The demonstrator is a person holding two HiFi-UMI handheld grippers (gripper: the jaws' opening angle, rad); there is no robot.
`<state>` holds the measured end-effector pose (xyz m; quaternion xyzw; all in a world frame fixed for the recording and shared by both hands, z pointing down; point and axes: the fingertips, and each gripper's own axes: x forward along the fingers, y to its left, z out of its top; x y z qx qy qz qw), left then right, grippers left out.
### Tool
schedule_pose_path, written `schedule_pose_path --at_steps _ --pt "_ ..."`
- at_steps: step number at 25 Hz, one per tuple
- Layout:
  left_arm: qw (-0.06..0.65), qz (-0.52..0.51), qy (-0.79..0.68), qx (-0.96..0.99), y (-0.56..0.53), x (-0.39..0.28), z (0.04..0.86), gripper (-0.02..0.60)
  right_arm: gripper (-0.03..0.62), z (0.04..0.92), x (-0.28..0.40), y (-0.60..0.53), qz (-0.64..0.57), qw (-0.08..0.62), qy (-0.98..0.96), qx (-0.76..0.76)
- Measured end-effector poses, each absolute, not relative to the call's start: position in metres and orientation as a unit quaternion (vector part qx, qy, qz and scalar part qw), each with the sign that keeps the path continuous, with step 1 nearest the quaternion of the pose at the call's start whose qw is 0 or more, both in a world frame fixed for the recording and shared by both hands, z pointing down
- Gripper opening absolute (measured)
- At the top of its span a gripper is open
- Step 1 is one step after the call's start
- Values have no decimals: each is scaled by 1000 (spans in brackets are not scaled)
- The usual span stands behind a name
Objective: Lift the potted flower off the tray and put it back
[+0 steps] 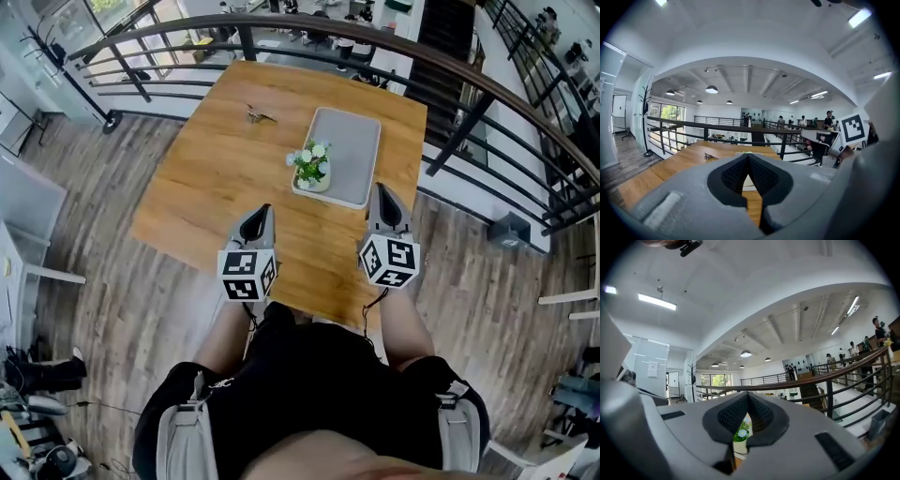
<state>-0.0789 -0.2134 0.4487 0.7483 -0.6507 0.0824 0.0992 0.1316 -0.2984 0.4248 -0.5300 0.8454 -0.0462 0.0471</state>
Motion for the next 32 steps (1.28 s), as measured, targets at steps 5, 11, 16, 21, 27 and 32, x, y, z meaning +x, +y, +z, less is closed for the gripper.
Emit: schedule_pose_path --at_steps 5,11,16,21,27,32 --pt "93 82 -624 771 -242 -93 446 12 -3 423 116 -311 -31 45 831 -554" --pt "90 75 -609 784 -263 -121 445 12 344 417 70 -325 -4 49 844 -535" --pt "93 75 -604 788 -271 -145 448 12 484 433 34 -340 2 13 842 -539" --pt "98 74 -606 786 -276 -170 453 12 516 457 -5 -348 -1 -27 851 -525" --pt "109 82 -606 783 -283 -199 464 12 517 490 -33 -368 -34 -46 845 -531" --pt "118 86 -607 781 -290 -221 474 12 520 527 -48 -381 -54 -76 835 -542"
